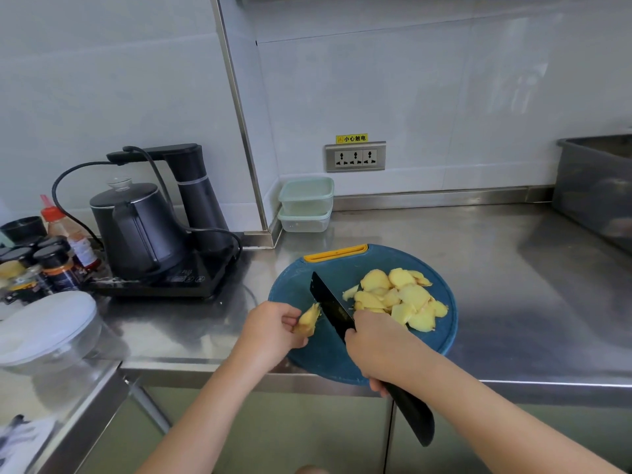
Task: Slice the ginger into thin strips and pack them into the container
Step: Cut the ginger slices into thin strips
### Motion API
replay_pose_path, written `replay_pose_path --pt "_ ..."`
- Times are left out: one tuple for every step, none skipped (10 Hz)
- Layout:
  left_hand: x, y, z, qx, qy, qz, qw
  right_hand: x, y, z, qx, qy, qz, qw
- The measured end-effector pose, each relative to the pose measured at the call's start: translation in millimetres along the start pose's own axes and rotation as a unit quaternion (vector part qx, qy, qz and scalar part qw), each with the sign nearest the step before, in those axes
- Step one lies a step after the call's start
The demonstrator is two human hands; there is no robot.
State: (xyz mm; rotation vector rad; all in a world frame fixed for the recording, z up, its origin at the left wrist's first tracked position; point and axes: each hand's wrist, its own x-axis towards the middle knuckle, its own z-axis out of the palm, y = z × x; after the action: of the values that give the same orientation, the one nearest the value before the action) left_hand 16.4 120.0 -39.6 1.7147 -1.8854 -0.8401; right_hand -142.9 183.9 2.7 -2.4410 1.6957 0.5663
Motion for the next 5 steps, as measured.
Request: replay_pose_path --pt "-7 2 10 0.003 0.06 0.025 0.998 1 -10 1 0.109 0.031 0.057 0.992" --pt "-11 4 18 0.061 0.105 0.056 0.991 9 -11 8 0.125 0.035 0.08 0.988" --pt "-11 4 23 0.114 0.11 0.066 0.985 12 -17 13 0.291 0.173 0.113 0.934" --pt "-8 3 15 0.092 0.047 0.05 0.993 17 -16 20 0.287 0.186 0.09 0.935" --pt "-4 0 3 0.059 0.002 0.021 0.998 3 -9 4 0.276 0.135 0.104 0.946"
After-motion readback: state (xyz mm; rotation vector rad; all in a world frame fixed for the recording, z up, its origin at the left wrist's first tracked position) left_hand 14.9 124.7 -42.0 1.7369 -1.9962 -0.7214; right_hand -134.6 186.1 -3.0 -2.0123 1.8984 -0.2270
